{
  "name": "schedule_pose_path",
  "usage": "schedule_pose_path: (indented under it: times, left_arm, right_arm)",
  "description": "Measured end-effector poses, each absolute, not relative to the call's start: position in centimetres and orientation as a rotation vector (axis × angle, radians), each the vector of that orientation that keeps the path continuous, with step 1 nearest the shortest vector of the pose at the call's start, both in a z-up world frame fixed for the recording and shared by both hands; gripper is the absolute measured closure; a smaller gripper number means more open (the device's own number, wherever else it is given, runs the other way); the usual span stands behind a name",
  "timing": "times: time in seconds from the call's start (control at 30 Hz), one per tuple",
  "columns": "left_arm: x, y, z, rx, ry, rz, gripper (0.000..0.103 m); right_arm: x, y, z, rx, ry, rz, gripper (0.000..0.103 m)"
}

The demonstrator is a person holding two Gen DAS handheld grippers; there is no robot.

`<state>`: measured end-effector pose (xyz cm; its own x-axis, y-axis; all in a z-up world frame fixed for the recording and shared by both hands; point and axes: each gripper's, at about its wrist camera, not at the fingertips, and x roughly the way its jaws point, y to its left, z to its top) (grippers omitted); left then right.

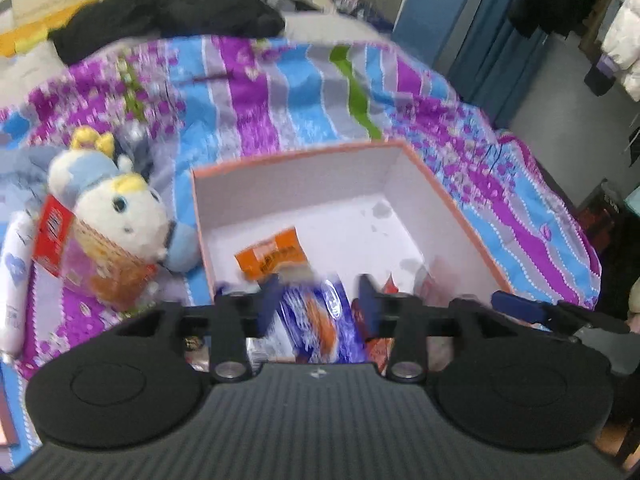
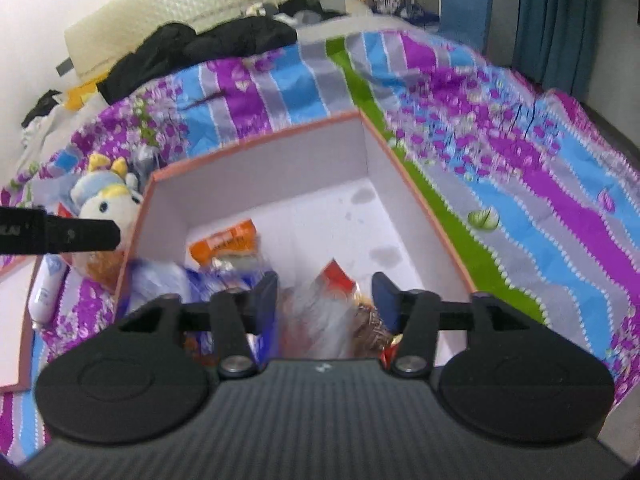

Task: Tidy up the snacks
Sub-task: 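Open both grippers to drop the bags into the pink box, then withdraw both tools from the box toward the remaining pile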

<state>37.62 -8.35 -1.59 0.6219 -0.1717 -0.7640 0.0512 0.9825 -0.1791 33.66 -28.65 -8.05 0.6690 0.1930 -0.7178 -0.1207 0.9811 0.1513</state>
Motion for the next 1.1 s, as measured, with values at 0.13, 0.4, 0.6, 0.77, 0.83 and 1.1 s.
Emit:
schedule_pose_path:
  times: [0.13, 0.4, 0.6, 0.77, 0.83, 1.1]
  left_arm:
    - [35.2, -7.5, 0.9, -0.164, 0.828, -0.140, 0.048]
    - [29.7, -5.6, 5.7, -0.162, 0.702, -0.131, 0.048]
    - [25.8, -3.6, 8.0, -0.172, 0.625, -0.101, 0.048]
    - [23.0, -2.0, 8.5, -0.176, 0.597, -0.080, 0.047]
    - [22.0, -1.5, 8.5, -0.175, 0.590, -0.063, 0.048]
    - [18.0, 0.5, 7.3, -0.175, 0.569, -0.035, 0.047]
  right_arm:
    - [32.3, -28.5, -5.8, 0.106, 0.759, 0.174, 0.045]
    - [29.0, -27.5, -1.3, 0.125, 0.642, 0.217, 0.045]
    - [26.1, -26.0, 1.2, 0.123, 0.566, 0.261, 0.045]
    - [24.0, -24.8, 2.3, 0.128, 0.534, 0.301, 0.045]
    - [23.3, -24.2, 2.6, 0.129, 0.526, 0.322, 0.045]
    - [20.9, -22.0, 2.1, 0.111, 0.522, 0.366, 0.045]
